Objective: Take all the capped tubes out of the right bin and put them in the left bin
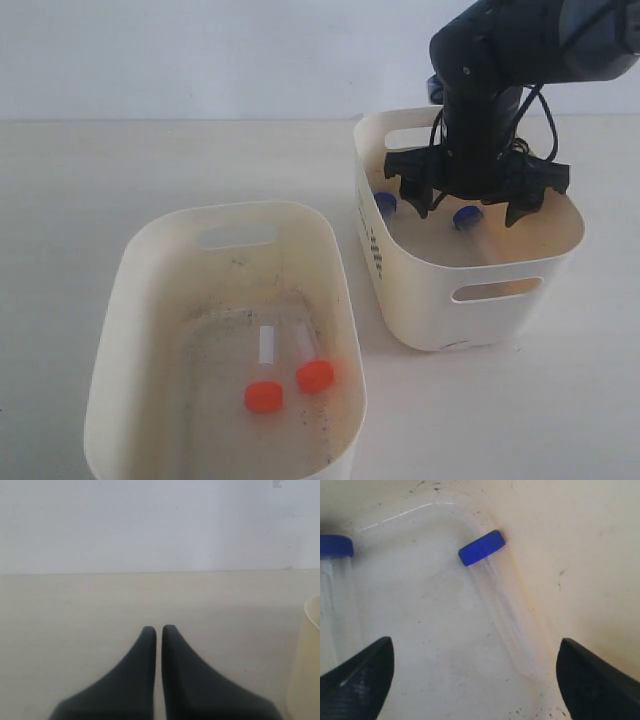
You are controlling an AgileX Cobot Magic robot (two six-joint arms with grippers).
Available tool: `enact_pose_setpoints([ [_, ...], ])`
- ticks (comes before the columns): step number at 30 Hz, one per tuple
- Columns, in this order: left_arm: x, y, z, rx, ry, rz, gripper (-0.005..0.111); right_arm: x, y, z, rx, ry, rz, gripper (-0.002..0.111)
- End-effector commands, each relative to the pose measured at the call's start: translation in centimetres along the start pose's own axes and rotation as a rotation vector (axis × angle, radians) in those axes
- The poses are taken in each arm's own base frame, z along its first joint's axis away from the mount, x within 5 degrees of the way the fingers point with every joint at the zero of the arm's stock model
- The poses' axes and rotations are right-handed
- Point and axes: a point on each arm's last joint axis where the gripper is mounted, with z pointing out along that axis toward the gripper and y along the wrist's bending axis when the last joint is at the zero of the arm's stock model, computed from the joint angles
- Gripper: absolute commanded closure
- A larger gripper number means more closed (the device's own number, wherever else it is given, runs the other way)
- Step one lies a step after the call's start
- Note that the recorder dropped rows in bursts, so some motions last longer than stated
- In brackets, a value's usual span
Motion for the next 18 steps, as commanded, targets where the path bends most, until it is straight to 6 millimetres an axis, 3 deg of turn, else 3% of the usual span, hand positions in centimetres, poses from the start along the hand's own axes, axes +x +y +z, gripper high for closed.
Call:
enact_pose_setpoints([
  [1, -0.2, 0.0, 0.0, 0.001, -0.007, -0.016, 0.102, 0.1, -0.3, 0.2, 0.016, 0.005, 0.029, 0.026],
  [12, -0.2, 0.0, 0.0, 0.001, -0.007, -0.016, 0.102, 0.1, -0.2, 0.3, 0.001, 0.004, 0.044, 0.026],
  [18, -0.2, 0.0, 0.0, 0.001, -0.007, -0.016, 0.102, 0.8, -0.2, 1.3, -0.019, -0.004, 0.032, 0.026],
])
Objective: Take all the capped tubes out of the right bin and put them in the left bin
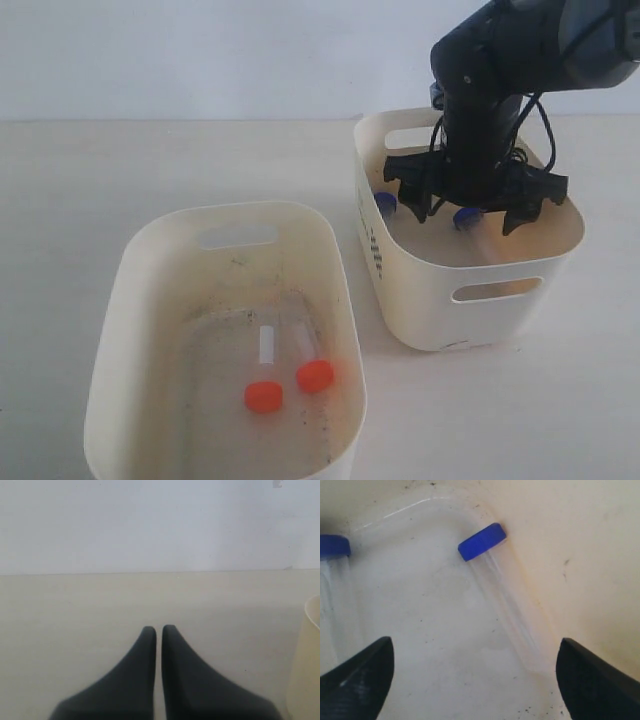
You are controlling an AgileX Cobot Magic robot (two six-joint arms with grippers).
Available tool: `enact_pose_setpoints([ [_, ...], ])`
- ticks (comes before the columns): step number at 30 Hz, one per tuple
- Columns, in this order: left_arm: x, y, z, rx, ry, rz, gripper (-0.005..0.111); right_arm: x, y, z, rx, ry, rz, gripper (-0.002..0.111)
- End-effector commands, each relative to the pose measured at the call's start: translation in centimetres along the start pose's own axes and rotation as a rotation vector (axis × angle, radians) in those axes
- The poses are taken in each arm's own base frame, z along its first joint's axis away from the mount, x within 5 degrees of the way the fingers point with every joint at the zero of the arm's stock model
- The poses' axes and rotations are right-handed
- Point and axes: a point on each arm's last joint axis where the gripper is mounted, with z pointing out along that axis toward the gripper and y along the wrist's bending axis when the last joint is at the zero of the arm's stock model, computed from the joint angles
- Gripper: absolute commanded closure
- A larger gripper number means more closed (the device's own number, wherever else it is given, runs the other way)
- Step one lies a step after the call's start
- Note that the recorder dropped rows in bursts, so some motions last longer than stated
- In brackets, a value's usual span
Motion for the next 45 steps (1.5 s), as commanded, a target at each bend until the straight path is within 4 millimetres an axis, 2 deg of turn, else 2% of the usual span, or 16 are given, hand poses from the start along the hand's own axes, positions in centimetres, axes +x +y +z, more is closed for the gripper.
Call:
enact_pose_setpoints([
  [1, -0.2, 0.0, 0.0, 0.001, -0.007, -0.016, 0.102, 0.1, -0.2, 0.6, 0.000, -0.023, -0.007, 0.026],
  [21, -0.2, 0.0, 0.0, 0.001, -0.007, -0.016, 0.102, 0.0, -0.4, 0.6, 0.016, -0.042, -0.019, 0.026],
  [27, -0.2, 0.0, 0.0, 0.001, -0.007, -0.016, 0.102, 0.7, -0.5, 1.4, 0.000, -0.041, -0.027, 0.026],
  [45, -0.2, 0.0, 0.0, 0.001, -0.007, -0.016, 0.102, 0.7, -0.5, 1.7, 0.007, -0.039, -0.028, 0.026],
])
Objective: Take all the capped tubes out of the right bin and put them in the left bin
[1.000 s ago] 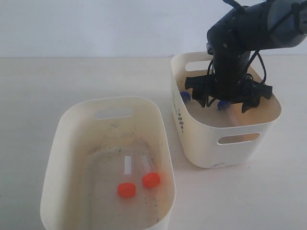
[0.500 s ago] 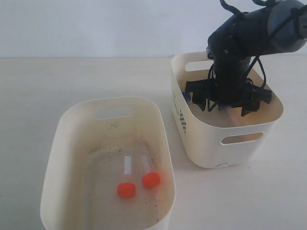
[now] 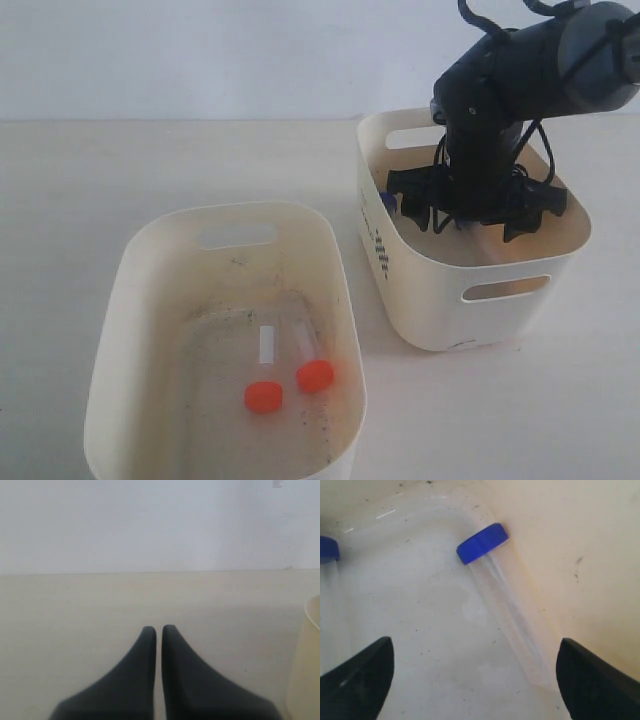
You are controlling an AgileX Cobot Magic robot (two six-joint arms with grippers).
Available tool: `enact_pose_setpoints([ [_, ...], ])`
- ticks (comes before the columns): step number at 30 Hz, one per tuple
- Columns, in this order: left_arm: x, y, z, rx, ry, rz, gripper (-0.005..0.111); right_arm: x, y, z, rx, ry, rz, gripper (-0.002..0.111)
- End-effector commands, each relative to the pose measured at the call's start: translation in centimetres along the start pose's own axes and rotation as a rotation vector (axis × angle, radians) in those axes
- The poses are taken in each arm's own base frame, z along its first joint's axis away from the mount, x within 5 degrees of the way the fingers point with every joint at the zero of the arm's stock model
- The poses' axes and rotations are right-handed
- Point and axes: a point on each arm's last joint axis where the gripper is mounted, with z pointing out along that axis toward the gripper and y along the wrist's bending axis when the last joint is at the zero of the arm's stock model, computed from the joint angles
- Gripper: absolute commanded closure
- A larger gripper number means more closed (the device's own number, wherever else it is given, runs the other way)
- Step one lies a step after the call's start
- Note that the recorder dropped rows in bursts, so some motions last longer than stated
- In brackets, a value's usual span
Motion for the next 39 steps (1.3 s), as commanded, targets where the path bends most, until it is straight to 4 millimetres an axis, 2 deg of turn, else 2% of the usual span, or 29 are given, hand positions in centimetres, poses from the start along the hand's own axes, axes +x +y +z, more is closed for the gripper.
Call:
enact_pose_setpoints([
  [1, -0.2, 0.0, 0.0, 0.001, -0.007, -0.016, 0.102, 0.2, -0.1, 0.5, 0.015, 0.010, -0.011, 0.026],
  [8, -0.2, 0.0, 0.0, 0.001, -0.007, -0.016, 0.102, 1.0, -0.1, 2.8, 0.055, 0.041, -0.045, 0.026],
  [22, -0.2, 0.0, 0.0, 0.001, -0.007, -0.016, 0.102, 0.8, 0.2, 2.9, 0.026, 0.014, -0.080, 0.026],
  [27, -0.2, 0.0, 0.0, 0.001, -0.007, -0.016, 0.102, 1.0, 1.0, 2.8, -0.059, 0.039, -0.070, 0.026],
  [30, -0.2, 0.0, 0.0, 0.001, -0.007, -0.016, 0.102, 0.8, 1.8, 2.3, -0.134, 0.067, -0.078, 0.026],
  [33, -0.2, 0.0, 0.0, 0.001, -0.007, -0.016, 0.102, 0.5, 1.9, 1.6, -0.124, 0.076, -0.083, 0.026],
  [37, -0.2, 0.0, 0.0, 0.001, -0.007, -0.016, 0.102, -0.4, 1.8, -0.3, -0.157, 0.034, -0.089, 0.026],
  [39, -0.2, 0.0, 0.0, 0.001, -0.007, -0.016, 0.102, -0.2, 2.0, 0.0, -0.164, 0.048, -0.112, 0.026],
])
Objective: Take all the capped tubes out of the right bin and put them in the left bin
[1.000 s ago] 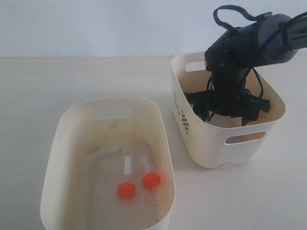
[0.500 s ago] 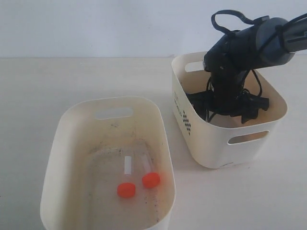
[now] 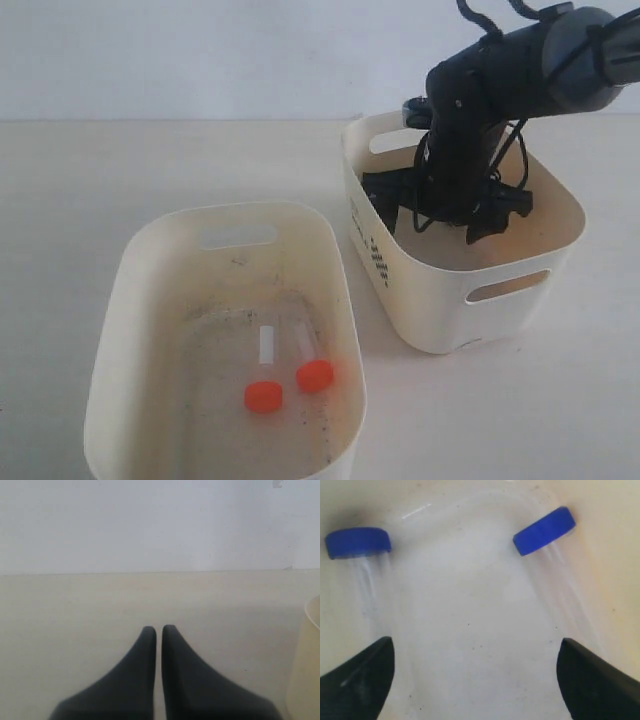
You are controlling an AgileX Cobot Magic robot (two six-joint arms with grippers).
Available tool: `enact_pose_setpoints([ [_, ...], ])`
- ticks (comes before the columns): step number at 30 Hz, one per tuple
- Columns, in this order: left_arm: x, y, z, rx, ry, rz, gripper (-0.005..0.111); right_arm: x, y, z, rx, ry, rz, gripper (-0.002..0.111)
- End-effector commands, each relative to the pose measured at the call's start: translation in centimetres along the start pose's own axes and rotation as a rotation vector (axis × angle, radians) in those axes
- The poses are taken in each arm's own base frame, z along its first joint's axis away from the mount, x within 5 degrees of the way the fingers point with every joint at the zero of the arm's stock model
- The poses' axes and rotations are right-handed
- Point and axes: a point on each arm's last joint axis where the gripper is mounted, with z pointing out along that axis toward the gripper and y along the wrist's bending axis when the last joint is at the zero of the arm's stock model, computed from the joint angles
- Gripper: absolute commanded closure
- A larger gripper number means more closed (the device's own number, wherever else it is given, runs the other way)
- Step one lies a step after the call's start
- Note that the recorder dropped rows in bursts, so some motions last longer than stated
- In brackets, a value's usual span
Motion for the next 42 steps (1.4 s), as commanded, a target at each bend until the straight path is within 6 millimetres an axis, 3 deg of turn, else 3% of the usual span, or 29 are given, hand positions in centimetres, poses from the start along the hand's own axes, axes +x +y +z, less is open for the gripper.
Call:
enact_pose_setpoints([
  [1, -0.2, 0.0, 0.0, 0.001, -0.007, -0.016, 0.102, 0.0, 0.2, -0.2, -0.025, 0.013, -0.033, 0.026],
  [5, -0.2, 0.0, 0.0, 0.001, -0.007, -0.016, 0.102, 0.7, 0.3, 2.1, -0.005, 0.068, -0.060, 0.026],
  [11, -0.2, 0.0, 0.0, 0.001, -0.007, -0.016, 0.102, 1.1, 0.1, 3.3, 0.025, 0.096, -0.081, 0.030],
  [13, -0.2, 0.0, 0.0, 0.001, -0.007, -0.016, 0.102, 1.3, 0.1, 3.7, 0.035, 0.109, -0.074, 0.042],
  [20, -0.2, 0.0, 0.0, 0.001, -0.007, -0.016, 0.102, 1.5, -0.1, 4.3, 0.061, 0.122, -0.094, 0.104],
  [21, -0.2, 0.0, 0.0, 0.001, -0.007, -0.016, 0.102, 1.4, -0.2, 4.2, 0.064, 0.114, -0.101, 0.108],
  [29, -0.2, 0.0, 0.0, 0.001, -0.007, -0.016, 0.102, -0.4, 0.0, 0.9, 0.045, -0.002, -0.077, 0.108],
  [33, -0.2, 0.0, 0.0, 0.001, -0.007, -0.016, 0.102, -1.2, -0.1, -0.8, 0.051, -0.063, -0.219, 0.108],
  [42, -0.2, 0.0, 0.0, 0.001, -0.007, -0.016, 0.102, -1.6, -1.2, -1.4, 0.177, -0.064, -0.421, 0.108],
])
